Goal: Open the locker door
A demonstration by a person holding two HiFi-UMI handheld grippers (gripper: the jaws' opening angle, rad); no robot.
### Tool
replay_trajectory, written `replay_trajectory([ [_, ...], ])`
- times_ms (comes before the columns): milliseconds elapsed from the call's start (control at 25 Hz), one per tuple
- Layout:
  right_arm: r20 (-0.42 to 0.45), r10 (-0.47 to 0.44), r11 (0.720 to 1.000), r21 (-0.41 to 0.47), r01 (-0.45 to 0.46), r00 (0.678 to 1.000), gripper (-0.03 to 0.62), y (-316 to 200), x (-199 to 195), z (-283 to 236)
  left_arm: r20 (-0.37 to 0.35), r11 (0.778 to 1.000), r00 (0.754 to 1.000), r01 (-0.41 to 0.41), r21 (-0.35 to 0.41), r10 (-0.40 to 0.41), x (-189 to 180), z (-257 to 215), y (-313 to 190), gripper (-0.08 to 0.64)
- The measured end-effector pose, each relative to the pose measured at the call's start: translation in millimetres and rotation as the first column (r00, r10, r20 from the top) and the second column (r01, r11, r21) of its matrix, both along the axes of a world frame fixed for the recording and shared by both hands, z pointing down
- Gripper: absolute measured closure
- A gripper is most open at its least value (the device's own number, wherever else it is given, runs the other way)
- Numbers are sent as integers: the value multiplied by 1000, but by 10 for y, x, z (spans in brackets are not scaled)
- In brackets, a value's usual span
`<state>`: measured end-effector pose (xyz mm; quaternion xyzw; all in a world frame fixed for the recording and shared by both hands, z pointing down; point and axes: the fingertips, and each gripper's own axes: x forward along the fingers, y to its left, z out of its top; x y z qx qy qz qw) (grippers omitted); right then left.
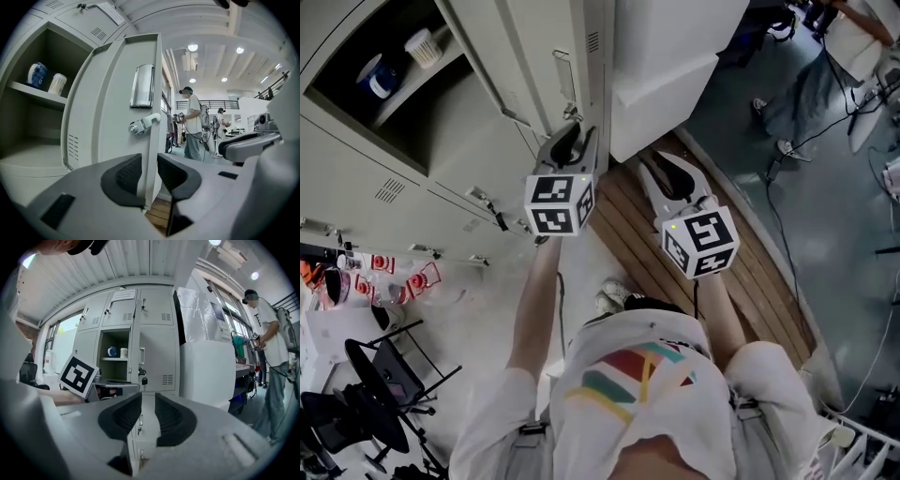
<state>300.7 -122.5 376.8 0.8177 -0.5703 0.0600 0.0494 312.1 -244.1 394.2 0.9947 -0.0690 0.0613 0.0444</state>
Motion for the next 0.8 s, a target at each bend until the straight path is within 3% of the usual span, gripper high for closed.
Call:
replay_trajectory([
  [800,6,-9,1000,-19,9,1000,509,-23,-68,55,16,1000,1000,-14,-21,15,170,67,-26,413],
])
